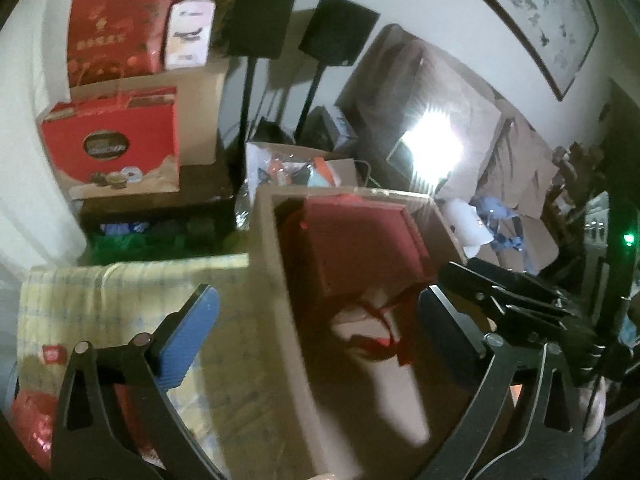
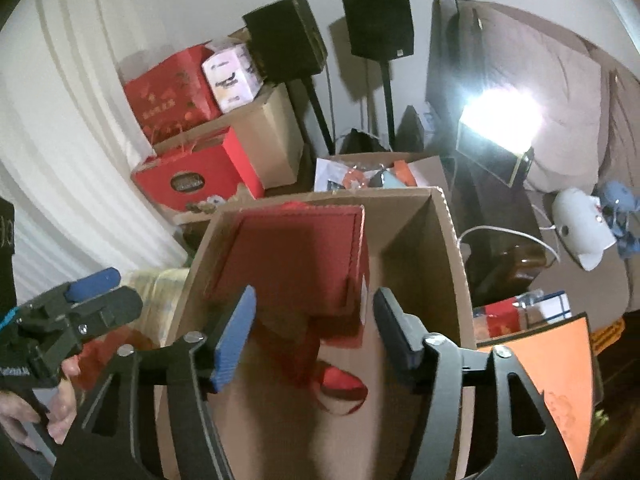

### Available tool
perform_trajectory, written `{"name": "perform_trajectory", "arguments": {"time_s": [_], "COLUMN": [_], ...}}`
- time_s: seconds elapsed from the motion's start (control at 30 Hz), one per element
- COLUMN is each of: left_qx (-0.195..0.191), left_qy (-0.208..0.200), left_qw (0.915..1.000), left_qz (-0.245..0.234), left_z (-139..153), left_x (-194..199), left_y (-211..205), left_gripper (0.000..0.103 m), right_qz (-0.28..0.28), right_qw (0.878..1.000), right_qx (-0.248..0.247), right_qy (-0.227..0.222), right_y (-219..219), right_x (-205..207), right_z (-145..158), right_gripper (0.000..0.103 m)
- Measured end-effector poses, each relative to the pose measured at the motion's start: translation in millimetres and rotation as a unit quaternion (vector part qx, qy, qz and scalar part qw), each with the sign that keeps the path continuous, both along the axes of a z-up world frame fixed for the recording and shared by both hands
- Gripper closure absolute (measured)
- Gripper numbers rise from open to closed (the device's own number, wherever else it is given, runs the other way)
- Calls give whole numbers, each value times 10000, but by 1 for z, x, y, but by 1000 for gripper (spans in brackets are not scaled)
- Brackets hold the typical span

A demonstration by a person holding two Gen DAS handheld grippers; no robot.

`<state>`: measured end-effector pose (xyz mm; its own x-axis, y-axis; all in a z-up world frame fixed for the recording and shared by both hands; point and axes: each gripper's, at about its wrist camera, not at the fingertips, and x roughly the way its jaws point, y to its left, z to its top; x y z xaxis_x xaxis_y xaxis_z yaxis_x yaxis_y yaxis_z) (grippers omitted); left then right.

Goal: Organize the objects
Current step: 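Lower the red gift box into the cardboard tray and open both grippers, then withdraw both grippers from the tray back over the remaining red items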

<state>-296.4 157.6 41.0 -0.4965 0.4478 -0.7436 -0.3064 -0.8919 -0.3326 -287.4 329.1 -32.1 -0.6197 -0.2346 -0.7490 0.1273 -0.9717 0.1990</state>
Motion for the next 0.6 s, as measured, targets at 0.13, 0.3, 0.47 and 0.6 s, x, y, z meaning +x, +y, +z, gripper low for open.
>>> {"name": "perform_trajectory", "arguments": {"time_s": [0.13, 0.3, 0.47, 0.6], "left_qx": [-131, -406, -405, -432], "left_qy": [31, 2, 89, 7], "left_qw": [9999, 9992, 9988, 9973], "left_qz": [37, 51, 255, 595], "left_z": [2, 5, 10, 9], "left_x": [14, 38, 61, 71], "left_y": [-17, -39, -74, -104], "left_gripper": [2, 1, 1, 0], "right_qz": [100, 260, 459, 584], "right_qw": [9996, 9990, 9980, 9970], "right_qx": [264, 292, 380, 389], "right_qy": [61, 192, 208, 317], "right_y": [-19, -39, -63, -83], "right_x": [18, 43, 66, 82], "right_z": [7, 16, 18, 20], "right_gripper": [26, 18, 18, 17]}}
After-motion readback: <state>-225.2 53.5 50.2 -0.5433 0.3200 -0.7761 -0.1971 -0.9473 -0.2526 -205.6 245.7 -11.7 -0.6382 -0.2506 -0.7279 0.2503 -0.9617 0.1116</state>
